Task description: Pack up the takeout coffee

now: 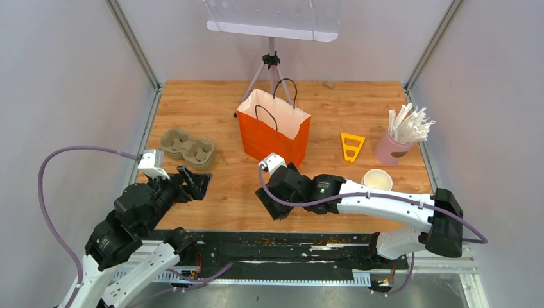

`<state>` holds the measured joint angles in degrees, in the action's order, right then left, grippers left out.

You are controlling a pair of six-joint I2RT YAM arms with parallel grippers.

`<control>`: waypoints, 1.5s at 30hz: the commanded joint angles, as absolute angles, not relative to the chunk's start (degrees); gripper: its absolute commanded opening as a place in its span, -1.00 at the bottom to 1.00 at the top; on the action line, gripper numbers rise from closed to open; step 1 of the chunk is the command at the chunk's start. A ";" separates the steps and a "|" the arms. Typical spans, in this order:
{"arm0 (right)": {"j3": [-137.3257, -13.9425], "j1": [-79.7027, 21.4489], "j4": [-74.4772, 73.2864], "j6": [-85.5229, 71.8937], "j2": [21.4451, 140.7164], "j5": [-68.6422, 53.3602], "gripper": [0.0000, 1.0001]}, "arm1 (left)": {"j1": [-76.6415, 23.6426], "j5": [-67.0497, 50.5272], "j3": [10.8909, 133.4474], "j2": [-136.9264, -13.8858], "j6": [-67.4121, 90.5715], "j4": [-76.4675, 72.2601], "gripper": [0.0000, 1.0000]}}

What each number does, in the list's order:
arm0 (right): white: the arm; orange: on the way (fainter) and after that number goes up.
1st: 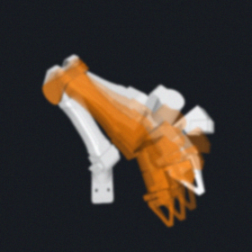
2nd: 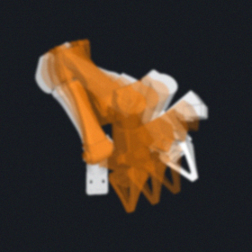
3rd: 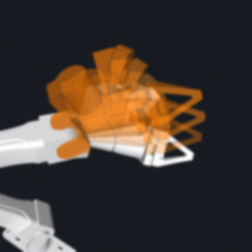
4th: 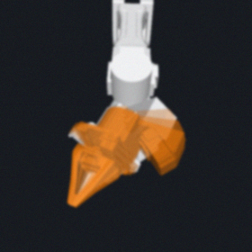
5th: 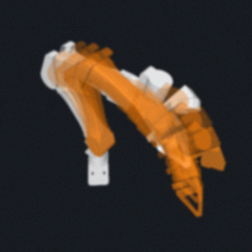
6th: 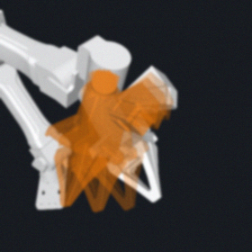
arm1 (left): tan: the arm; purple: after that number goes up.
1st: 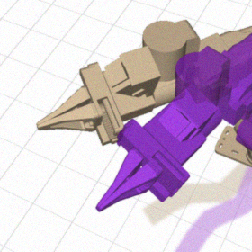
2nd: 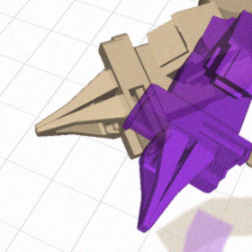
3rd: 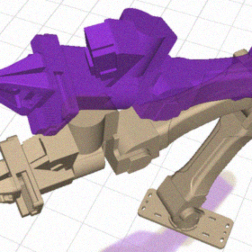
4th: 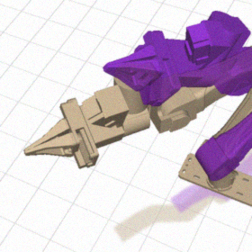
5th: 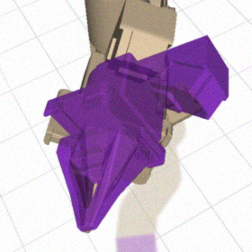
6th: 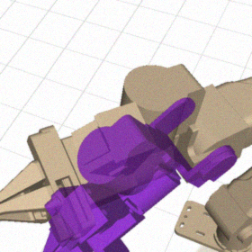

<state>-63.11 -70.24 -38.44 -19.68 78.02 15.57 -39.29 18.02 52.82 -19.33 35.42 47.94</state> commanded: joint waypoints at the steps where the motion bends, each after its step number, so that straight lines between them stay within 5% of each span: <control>1: -64.87 -70.69 -37.78 -18.49 78.57 17.10 0.91 | -39.20 19.38 51.36 -18.54 34.71 48.29 1.00; 10: -64.61 -70.69 -37.18 -18.06 81.17 17.06 0.88 | -39.20 19.68 51.15 -18.23 34.89 48.60 1.00; 28: -63.46 -70.83 -38.55 -18.31 80.24 16.84 0.47 | -39.20 18.58 48.79 -17.64 35.68 47.31 1.00; 45: -60.99 -65.87 -50.70 -21.55 71.70 21.00 0.43 | -39.20 19.66 47.48 -18.70 37.21 48.44 1.00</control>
